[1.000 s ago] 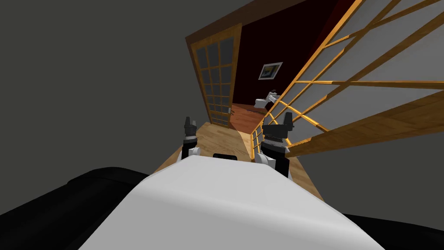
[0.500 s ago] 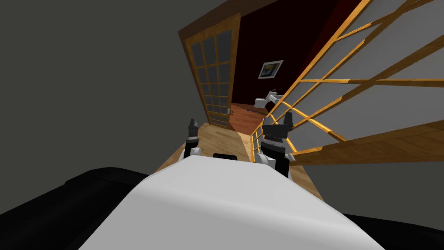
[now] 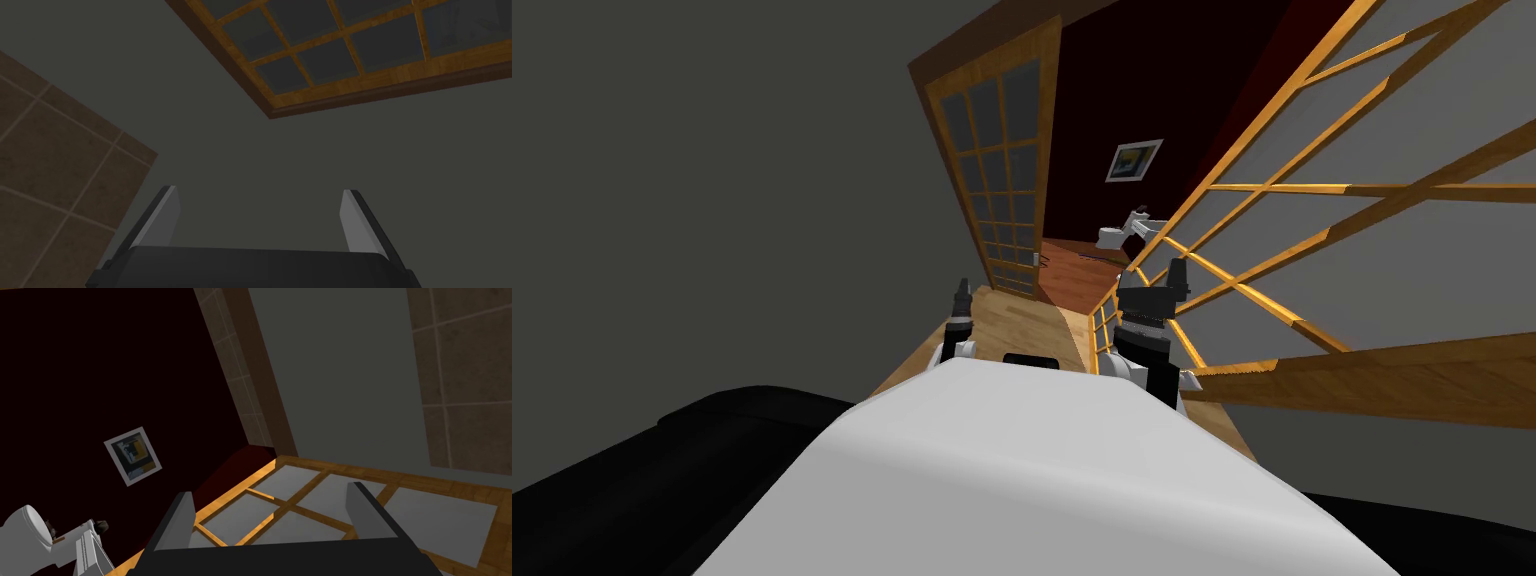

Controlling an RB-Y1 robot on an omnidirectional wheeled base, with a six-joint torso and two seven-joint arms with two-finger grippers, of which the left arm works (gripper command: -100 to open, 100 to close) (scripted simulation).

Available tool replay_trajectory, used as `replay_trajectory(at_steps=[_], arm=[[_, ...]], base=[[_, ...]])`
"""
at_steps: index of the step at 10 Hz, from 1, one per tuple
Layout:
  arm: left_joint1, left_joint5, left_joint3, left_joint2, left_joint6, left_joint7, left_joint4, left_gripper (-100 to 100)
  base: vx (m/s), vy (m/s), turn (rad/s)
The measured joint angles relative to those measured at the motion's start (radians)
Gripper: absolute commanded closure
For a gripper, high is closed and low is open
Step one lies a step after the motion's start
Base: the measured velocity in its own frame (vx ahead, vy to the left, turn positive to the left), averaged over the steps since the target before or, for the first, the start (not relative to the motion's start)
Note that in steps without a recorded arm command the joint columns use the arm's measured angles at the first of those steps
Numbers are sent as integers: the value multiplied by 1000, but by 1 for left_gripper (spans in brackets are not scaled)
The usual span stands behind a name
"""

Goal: Pull the door open

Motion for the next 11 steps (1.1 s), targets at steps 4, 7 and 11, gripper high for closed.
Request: replay_trajectory(at_steps=[4, 7, 11], arm=[[-18, -14, 0, 18, -28, -52, 72, -100], [-28, -24, 2, 35, -49, -90, 123, -100], [-60, -42, 3, 54, -82, -155, 220, -100]], base=[[89, -29, -17], [105, -38, -21], [123, -39, -23]])
